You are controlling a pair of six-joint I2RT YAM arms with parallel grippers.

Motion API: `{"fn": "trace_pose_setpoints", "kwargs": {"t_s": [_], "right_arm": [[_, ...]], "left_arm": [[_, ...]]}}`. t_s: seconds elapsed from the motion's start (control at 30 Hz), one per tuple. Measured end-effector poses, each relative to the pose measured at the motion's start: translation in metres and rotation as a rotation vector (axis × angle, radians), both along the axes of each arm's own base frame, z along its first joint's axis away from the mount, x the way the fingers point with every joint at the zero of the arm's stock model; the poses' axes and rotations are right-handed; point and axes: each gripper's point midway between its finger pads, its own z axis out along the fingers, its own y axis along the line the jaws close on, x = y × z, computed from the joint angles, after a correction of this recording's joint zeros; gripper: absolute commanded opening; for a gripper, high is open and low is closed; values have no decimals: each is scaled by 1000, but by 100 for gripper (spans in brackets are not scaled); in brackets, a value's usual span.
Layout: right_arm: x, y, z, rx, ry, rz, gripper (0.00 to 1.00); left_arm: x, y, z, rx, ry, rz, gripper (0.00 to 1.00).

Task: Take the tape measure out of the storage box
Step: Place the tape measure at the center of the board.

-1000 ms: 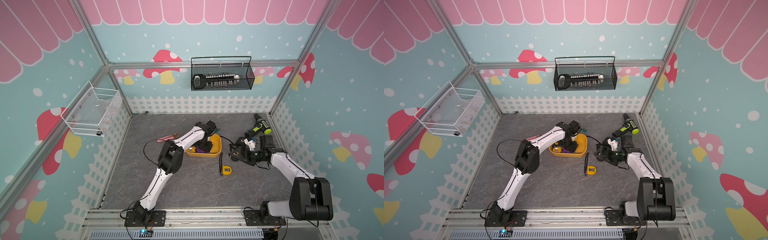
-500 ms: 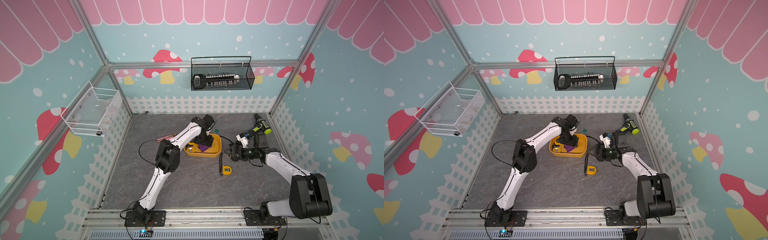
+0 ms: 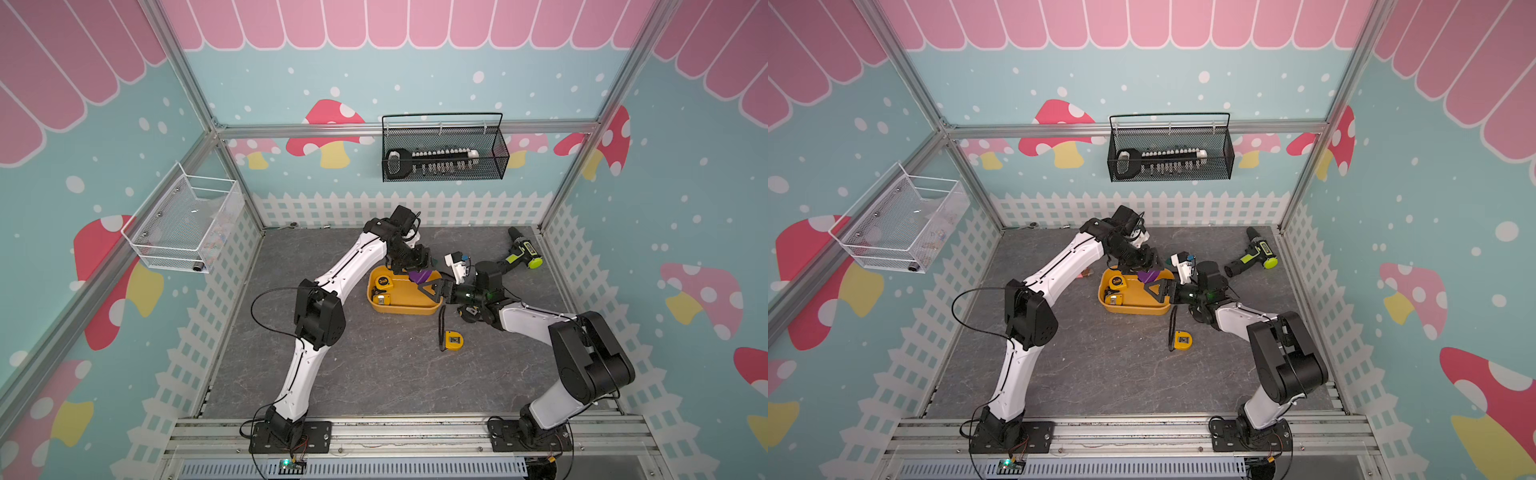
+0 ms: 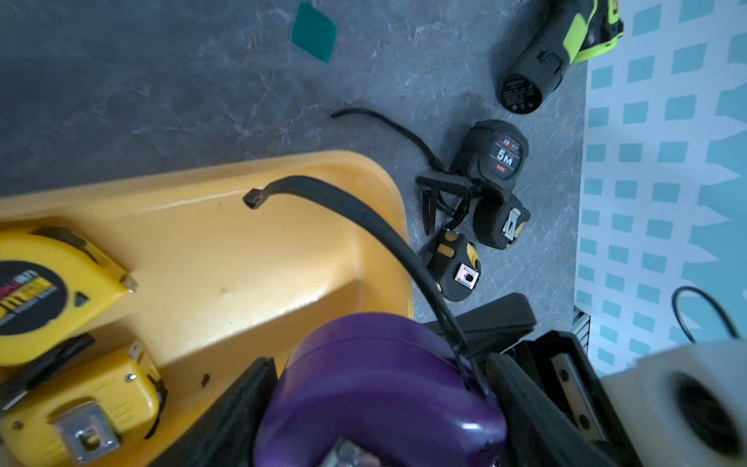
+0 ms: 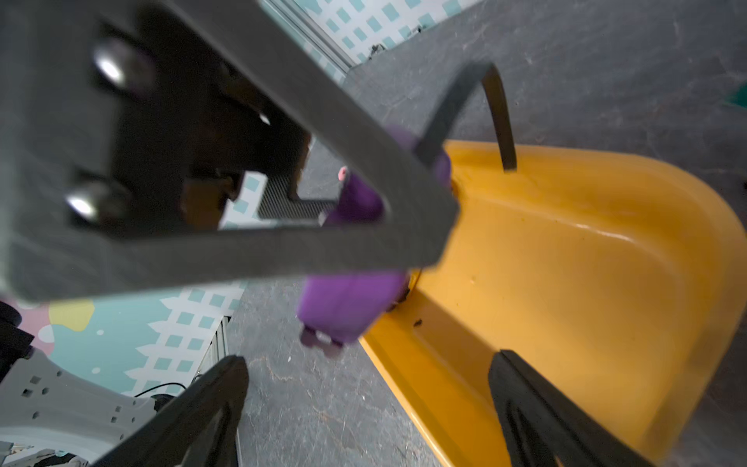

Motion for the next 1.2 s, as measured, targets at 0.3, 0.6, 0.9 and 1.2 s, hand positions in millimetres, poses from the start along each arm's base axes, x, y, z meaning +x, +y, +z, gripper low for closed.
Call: {"fn": "trace_pose_setpoints", "kwargs": {"t_s": [0.3, 0.6, 0.9, 1.2], "right_arm": [[20, 25, -6, 70, -32, -43, 53], [25, 20, -2, 86, -19, -111, 19], [-2, -62, 11, 46, 151, -192, 18], [-69, -117, -14, -4, 388, -211, 19]], "left_arm": [[-4, -3, -4, -15, 29, 3, 55], [-1, 4, 6, 12, -44, -4, 99], [8, 36, 37, 230, -302, -33, 99], [8, 82, -71, 542, -154, -98, 99]]}}
